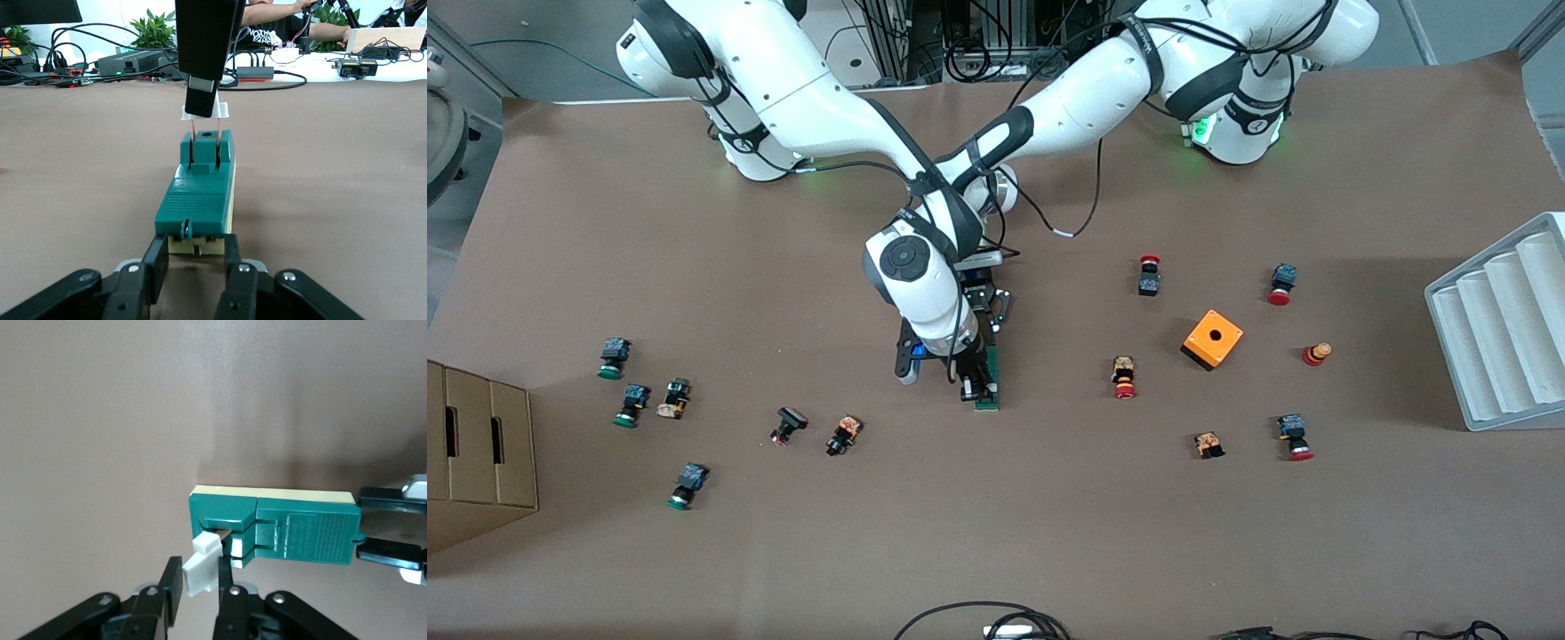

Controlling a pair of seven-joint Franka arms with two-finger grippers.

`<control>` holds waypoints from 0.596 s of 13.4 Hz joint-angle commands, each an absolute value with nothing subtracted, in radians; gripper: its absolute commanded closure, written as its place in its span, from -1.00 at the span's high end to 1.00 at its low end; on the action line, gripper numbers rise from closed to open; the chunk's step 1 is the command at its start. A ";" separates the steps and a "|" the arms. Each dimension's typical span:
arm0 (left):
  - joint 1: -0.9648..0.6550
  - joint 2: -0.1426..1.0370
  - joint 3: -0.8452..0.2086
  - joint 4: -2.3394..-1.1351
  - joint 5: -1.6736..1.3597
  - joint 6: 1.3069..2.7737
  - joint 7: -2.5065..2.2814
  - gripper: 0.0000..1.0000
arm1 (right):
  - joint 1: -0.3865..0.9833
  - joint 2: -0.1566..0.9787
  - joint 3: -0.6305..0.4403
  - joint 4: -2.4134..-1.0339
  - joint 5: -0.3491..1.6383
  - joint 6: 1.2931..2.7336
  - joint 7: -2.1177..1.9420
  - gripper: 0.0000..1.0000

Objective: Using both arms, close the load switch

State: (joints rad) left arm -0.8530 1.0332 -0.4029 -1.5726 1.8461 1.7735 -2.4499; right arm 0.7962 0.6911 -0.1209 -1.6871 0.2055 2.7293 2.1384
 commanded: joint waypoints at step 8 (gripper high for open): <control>-0.842 1.032 -0.413 -1.577 1.878 1.707 -2.444 -0.13 | 0.770 0.796 -0.123 -1.582 0.193 2.744 2.155 -0.44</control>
State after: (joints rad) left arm -0.8529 1.0370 -0.4042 -1.5753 1.8624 1.7588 -2.4497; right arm 0.7788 0.7423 -0.1209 -1.6283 0.2055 2.7317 2.1385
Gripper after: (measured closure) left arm 0.564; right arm 0.718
